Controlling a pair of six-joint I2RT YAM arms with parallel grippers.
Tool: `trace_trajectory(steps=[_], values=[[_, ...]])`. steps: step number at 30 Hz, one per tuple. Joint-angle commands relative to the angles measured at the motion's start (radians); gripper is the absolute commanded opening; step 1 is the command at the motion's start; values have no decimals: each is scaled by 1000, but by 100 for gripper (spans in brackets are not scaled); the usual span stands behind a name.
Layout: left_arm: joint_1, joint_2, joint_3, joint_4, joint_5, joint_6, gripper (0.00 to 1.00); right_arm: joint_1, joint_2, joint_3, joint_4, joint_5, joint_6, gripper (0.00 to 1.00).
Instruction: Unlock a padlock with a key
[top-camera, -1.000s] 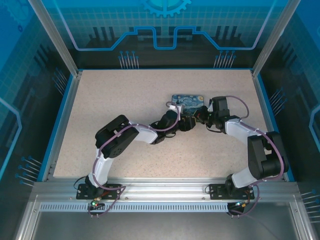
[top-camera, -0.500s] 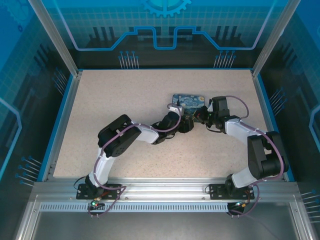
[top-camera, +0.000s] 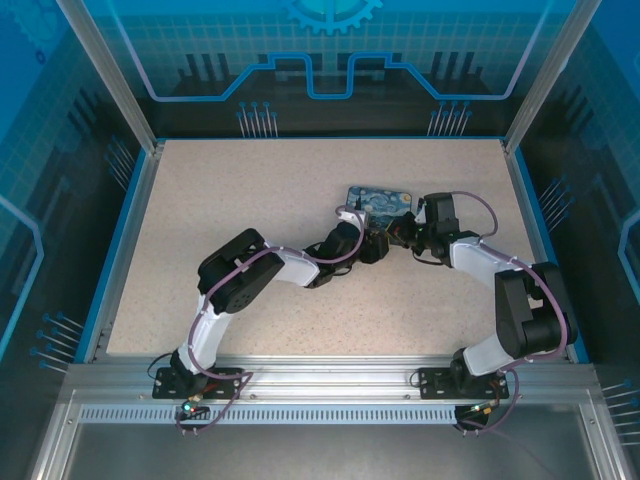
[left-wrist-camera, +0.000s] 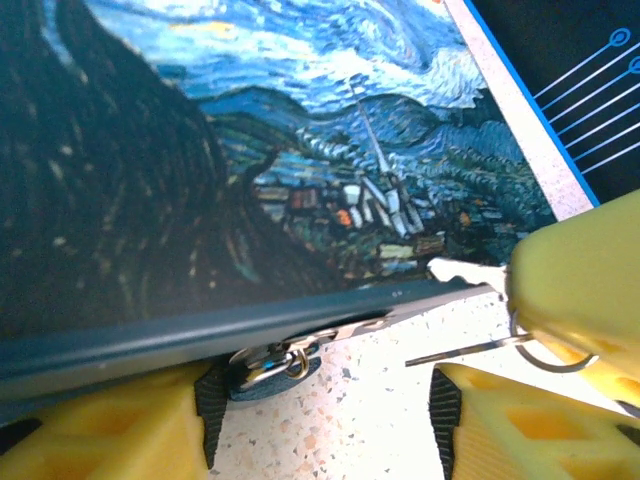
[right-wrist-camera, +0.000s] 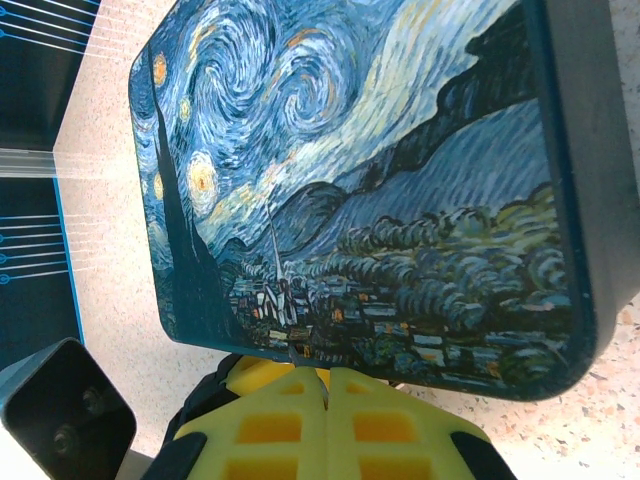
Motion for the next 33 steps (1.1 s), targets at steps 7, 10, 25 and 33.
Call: trace_trajectory(steps=[7, 10, 25, 33], values=[[-4, 50, 21, 8, -16, -20, 52, -10, 27, -10, -20, 2, -8, 0], [-4, 65, 31, -13, -19, -4, 50, -10, 31, -10, -16, 2, -7, 0], [-6, 83, 67, 7, -14, 35, 31, -9, 49, -9, -4, -4, -1, 0], [-6, 116, 89, 46, -11, -42, 44, -10, 59, -9, 0, -5, 0, 0]])
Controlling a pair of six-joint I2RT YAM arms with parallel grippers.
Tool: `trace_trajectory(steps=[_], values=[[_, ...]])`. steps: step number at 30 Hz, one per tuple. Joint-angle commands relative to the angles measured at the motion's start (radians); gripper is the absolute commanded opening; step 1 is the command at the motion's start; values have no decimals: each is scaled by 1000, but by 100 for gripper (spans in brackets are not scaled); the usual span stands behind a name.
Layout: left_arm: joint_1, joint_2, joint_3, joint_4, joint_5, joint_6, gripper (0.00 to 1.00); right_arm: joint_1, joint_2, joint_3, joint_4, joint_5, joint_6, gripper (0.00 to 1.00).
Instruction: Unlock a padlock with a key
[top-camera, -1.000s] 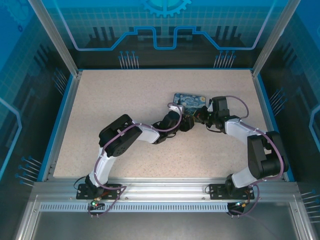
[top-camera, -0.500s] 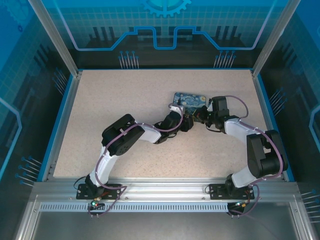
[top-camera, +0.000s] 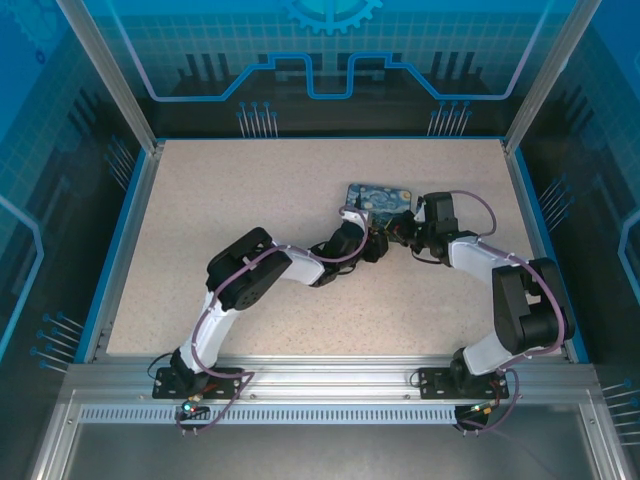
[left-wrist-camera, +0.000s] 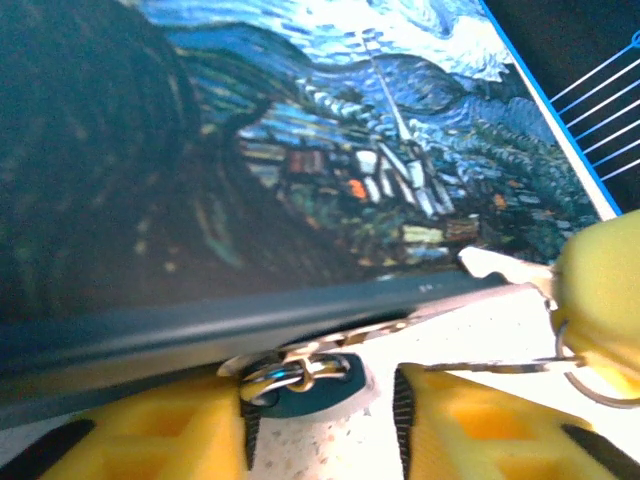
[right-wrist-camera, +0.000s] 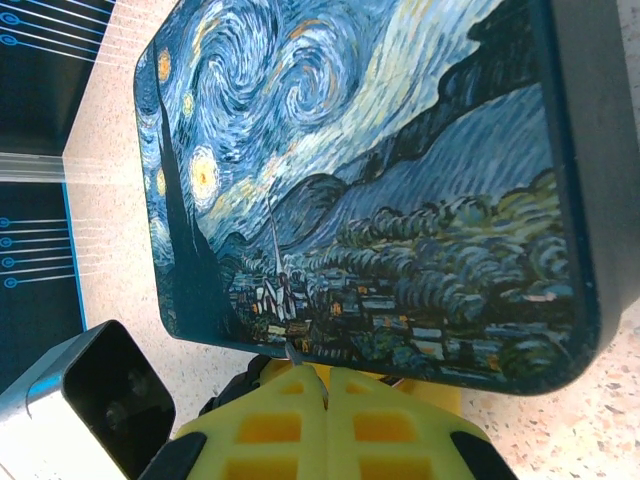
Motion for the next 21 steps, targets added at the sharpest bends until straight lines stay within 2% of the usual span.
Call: trace_trajectory(steps=[1, 11, 21], values=[[-5, 47, 22, 47, 3, -55, 45, -7, 32, -8, -51, -1, 0, 0], [-5, 59, 0, 115, -18, -128, 30, -7, 35, -10, -49, -3, 2, 0], [-5, 47, -21, 127, -24, -141, 17, -23, 17, 37, -74, -3, 10, 0]])
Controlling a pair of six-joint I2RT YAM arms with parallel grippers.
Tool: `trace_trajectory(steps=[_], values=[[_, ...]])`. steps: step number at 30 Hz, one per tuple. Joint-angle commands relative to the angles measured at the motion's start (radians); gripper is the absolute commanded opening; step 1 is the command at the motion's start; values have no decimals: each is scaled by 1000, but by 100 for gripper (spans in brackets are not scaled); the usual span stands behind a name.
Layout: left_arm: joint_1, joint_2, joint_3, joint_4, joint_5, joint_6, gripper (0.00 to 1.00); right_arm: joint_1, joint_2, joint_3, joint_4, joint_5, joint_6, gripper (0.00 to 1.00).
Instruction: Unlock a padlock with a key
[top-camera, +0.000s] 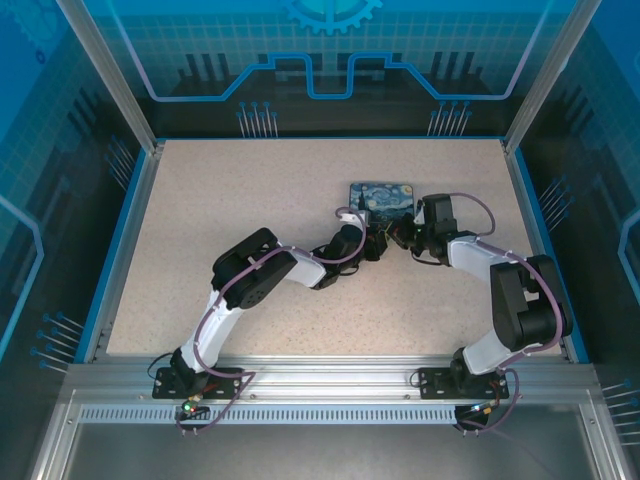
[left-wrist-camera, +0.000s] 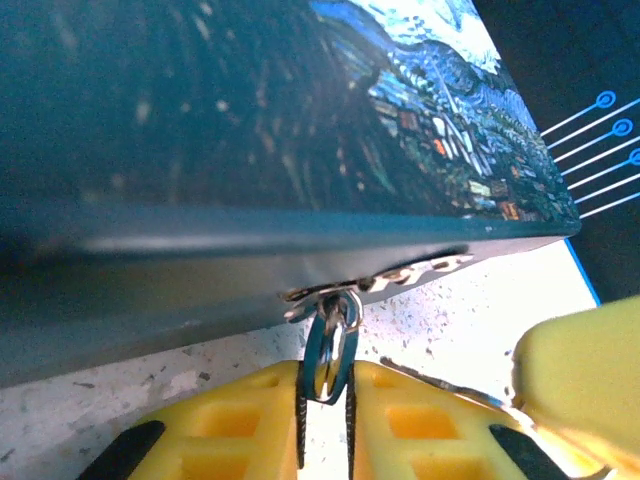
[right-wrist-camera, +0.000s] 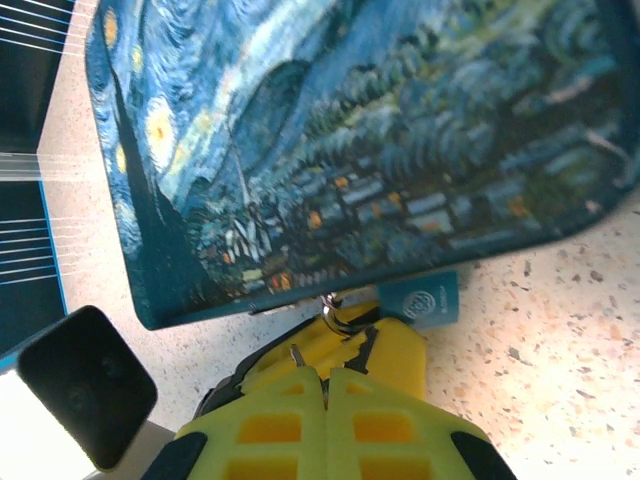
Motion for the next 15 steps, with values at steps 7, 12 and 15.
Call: trace_trajectory(steps=[7, 12, 15], values=[[4, -8, -35, 25, -20, -6, 13, -71, -28, 156, -88, -11, 11, 0], [9, -17, -51, 32, -19, -11, 13, -94, 16, 239, -116, -15, 3, 0], [10, -19, -52, 34, -15, -16, 13, -98, 69, 287, -116, -13, 5, 0]])
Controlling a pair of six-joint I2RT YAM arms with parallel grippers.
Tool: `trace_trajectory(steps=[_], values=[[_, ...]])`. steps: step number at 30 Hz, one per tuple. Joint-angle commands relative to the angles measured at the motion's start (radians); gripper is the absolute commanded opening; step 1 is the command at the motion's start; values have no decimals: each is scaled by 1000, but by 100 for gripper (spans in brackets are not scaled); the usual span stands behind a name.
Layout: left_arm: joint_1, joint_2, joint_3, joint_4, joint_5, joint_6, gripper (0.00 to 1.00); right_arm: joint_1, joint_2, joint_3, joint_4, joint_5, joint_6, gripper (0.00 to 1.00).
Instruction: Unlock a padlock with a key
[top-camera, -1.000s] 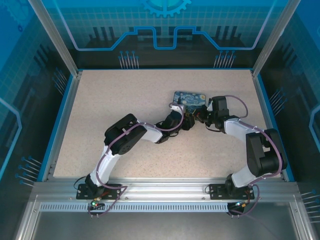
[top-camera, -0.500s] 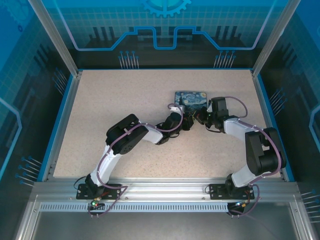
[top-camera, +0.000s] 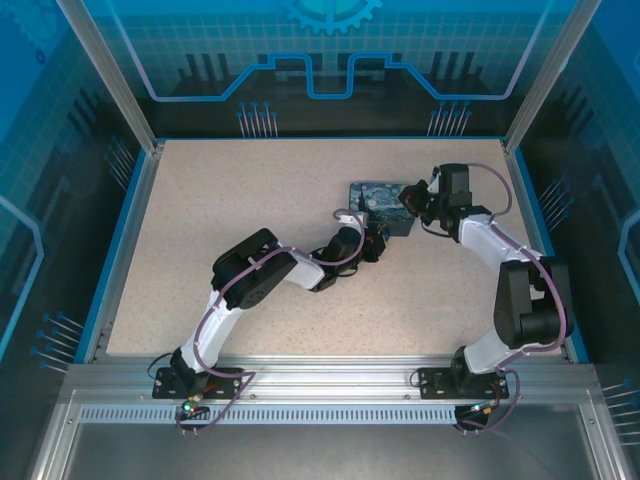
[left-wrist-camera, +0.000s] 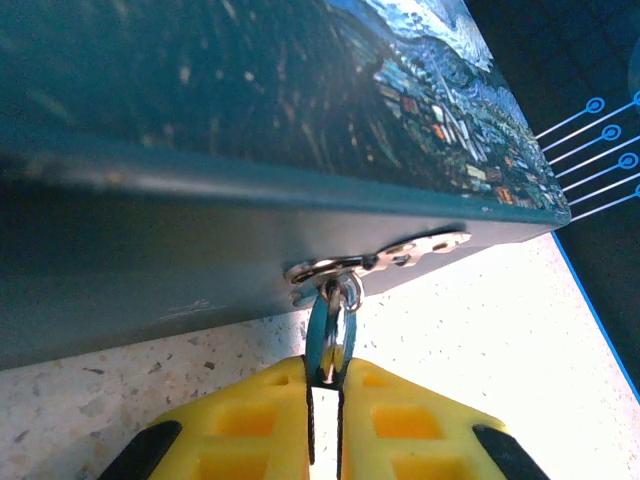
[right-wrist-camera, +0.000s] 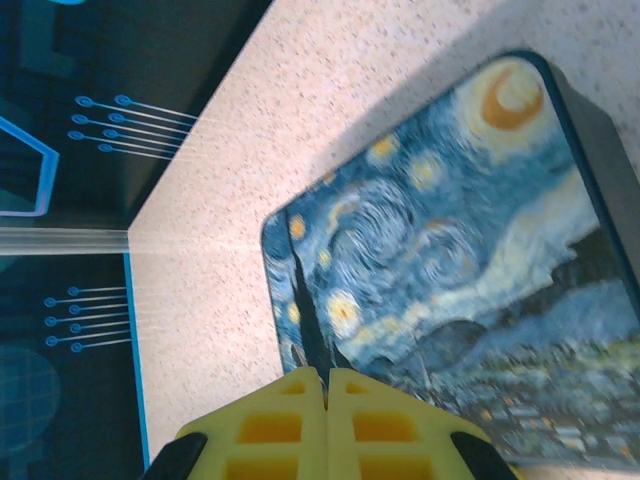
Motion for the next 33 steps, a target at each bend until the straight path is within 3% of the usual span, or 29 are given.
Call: trace_trajectory(steps=[1, 11, 18, 25, 33], values=[[12, -19, -24, -10, -14, -13, 13, -15, 71, 59, -37, -9, 1, 0], [12, -8, -21, -4, -5, -15, 21, -13, 287, 212, -31, -21, 13, 0], [14, 13, 14, -24, 5, -5, 40, -8, 305, 160, 8, -8, 27, 0], [14, 53, 88, -56, 27, -19, 52, 0, 309, 135, 16, -3, 35, 0], [13, 48, 140, -215, -32, 57, 65, 1, 315, 135, 17, -10, 35, 0]])
